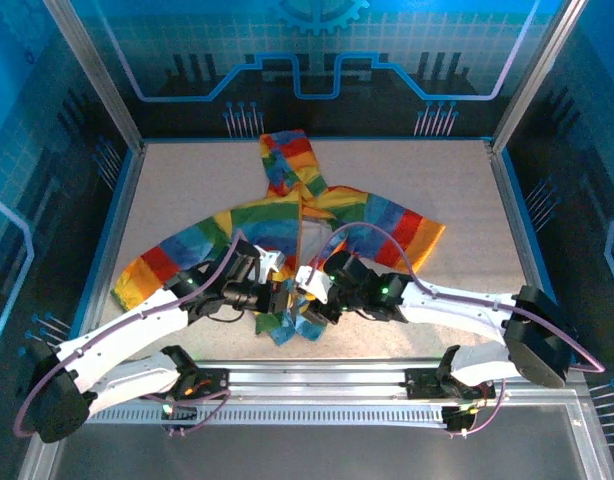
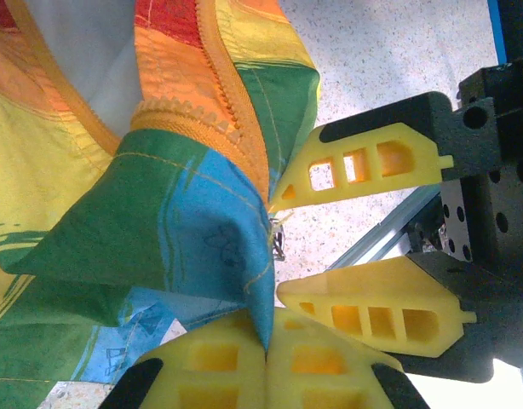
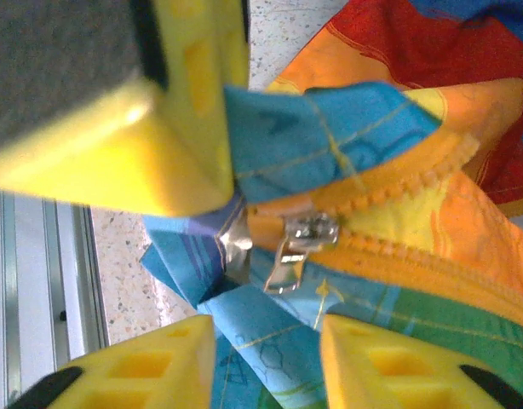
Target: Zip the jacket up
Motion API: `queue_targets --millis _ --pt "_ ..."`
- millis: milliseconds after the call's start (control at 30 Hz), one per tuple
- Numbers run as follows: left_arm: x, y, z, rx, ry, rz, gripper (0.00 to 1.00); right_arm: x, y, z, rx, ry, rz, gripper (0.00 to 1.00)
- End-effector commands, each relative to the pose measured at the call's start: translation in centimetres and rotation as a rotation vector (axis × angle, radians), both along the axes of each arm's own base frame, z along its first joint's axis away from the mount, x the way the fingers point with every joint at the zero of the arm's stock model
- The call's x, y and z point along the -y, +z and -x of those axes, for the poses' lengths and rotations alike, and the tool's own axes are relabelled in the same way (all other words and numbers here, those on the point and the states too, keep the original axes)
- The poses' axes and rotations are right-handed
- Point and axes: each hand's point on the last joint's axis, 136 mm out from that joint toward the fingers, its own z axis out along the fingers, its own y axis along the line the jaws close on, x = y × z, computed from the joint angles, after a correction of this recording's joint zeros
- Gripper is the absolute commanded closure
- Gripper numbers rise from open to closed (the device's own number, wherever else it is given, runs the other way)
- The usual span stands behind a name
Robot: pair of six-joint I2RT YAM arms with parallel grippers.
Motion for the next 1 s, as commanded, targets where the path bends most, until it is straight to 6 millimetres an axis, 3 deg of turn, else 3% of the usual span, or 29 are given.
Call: queue_targets --millis 0,233,667,967 --pt "0.1 0.8 -0.1 0.021 -0.02 -0.017 1.0 -0.4 1.1 0.3 0.017 -0.011 -0.069 0.59" --pt "0.5 1.1 0.0 0.02 -0.037 -0.036 1.0 -0.4 1.3 -1.2 0.064 -0.067 -0.058 0.58" --pt "1.0 1.0 0.2 0.013 -0.05 -0.052 1.0 -1.3 2.0 -1.8 0.095 -0.057 -0.084 0.6" --pt "0.6 1.0 0.3 0.024 -0.066 -0.084 1.0 -1.4 2.1 -1.6 0.099 -0.043 -0.085 0.88"
